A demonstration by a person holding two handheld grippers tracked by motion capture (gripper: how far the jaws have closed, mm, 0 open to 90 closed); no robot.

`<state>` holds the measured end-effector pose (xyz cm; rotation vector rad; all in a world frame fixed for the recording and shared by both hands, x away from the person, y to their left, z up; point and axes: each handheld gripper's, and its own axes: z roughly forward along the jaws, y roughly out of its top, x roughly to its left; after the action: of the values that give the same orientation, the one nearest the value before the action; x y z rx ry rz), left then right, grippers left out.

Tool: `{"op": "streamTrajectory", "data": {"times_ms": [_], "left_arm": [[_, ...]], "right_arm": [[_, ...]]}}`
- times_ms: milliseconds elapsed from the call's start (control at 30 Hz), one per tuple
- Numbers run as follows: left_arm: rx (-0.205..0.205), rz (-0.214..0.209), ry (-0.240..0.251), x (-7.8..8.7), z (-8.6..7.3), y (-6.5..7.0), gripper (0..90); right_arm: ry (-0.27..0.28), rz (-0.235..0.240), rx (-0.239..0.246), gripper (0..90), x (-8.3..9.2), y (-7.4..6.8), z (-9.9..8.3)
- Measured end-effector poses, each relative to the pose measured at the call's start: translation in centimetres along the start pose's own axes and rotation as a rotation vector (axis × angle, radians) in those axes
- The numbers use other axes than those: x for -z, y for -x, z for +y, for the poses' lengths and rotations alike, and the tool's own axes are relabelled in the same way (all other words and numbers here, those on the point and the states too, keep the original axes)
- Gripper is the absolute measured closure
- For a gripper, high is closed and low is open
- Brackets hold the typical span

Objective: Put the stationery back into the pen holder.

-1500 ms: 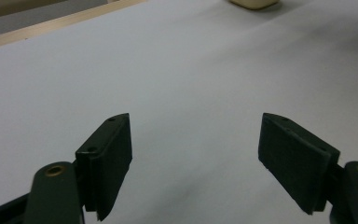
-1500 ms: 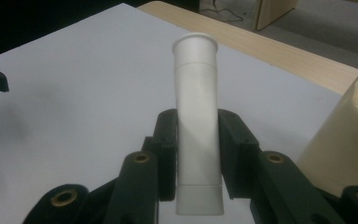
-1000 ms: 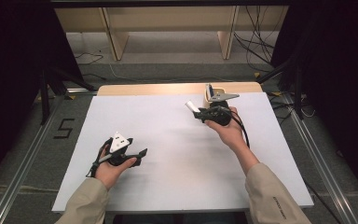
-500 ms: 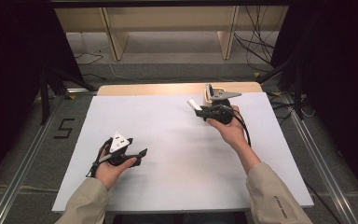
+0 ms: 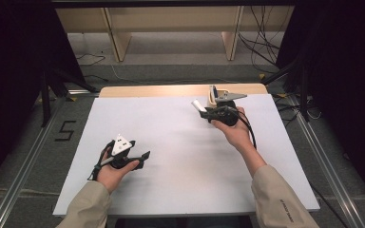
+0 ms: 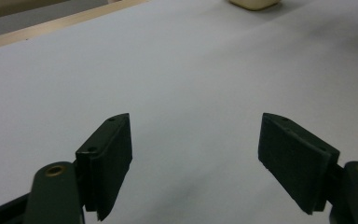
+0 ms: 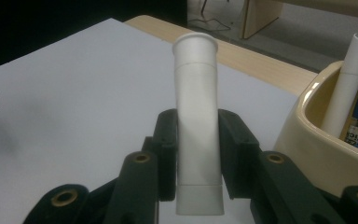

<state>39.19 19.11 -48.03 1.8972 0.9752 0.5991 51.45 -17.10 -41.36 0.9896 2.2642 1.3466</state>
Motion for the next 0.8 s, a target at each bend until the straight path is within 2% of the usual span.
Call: {"op": "streamTrajectory", "data": {"times_ms": [800], "left_arm": [[0.001,0.001,0.0,-0.01,0.0,-0.01,25.9]], "right_arm": [[0.025,-0.033,-0.009,70.5,0.78,0.64,0.35]]}}
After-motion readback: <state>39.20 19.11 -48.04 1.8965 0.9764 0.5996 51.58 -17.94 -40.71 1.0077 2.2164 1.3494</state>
